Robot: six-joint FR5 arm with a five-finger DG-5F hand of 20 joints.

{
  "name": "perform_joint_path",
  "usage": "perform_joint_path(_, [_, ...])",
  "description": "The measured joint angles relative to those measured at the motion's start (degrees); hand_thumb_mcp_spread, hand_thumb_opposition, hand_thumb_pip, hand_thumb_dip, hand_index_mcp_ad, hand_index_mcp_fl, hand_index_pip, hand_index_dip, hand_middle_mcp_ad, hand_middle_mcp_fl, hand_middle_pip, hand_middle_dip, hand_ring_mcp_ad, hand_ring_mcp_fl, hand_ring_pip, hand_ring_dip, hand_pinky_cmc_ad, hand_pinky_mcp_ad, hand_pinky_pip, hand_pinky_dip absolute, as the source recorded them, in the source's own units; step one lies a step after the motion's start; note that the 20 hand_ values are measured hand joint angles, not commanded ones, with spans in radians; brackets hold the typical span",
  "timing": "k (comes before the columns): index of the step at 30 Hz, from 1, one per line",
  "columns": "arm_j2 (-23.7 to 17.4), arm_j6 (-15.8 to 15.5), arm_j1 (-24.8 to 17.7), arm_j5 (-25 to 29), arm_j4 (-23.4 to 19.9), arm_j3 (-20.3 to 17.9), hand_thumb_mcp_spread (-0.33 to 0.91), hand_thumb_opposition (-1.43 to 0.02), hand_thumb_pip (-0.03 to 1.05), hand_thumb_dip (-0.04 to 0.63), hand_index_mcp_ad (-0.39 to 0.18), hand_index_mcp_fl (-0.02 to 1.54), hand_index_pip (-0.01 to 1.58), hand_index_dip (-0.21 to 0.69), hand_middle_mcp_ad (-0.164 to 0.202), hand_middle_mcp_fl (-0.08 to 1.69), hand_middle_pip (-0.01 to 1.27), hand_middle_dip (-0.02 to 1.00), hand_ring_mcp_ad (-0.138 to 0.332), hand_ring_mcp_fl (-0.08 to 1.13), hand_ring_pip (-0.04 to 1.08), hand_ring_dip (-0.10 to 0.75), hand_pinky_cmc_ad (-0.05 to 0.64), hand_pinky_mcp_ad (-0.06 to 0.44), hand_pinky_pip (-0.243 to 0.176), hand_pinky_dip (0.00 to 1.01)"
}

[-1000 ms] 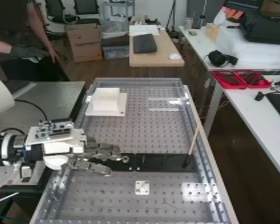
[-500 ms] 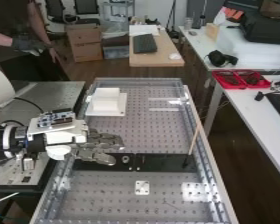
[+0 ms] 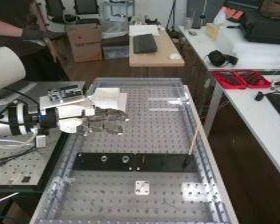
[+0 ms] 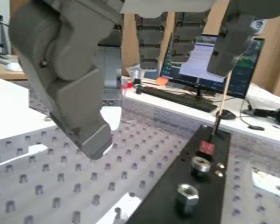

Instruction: Grab the smaller nut and place it in the white container

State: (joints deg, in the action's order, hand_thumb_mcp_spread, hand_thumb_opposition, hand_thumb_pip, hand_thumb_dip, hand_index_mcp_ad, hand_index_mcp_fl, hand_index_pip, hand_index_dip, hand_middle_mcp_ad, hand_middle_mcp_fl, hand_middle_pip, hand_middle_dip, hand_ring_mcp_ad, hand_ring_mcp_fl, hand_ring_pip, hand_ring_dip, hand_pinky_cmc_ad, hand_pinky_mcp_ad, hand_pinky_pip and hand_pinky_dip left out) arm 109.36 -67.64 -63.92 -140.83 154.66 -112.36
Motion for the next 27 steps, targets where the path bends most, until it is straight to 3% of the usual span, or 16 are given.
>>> perform_joint_path(12, [-1.96, 1.60, -8.92, -2.11, 2.29, 0.93, 0.46, -0.98, 0.68, 0.175, -0.173, 0.40, 1.54, 0.223, 0.059, 0.12, 0.14, 0.22, 0.113, 0.00, 0.10, 0.124, 0.316, 0.276, 0.021, 0.18])
perform_joint_path(27, [-1.59, 8.80, -22.21, -0.56, -1.24, 0.12, 0.46, -0.98, 0.66, 0.173, -0.173, 0.43, 1.52, 0.223, 0.056, 0.11, 0.14, 0.22, 0.115, 0.00, 0.10, 0.124, 0.316, 0.278, 0.021, 0.18])
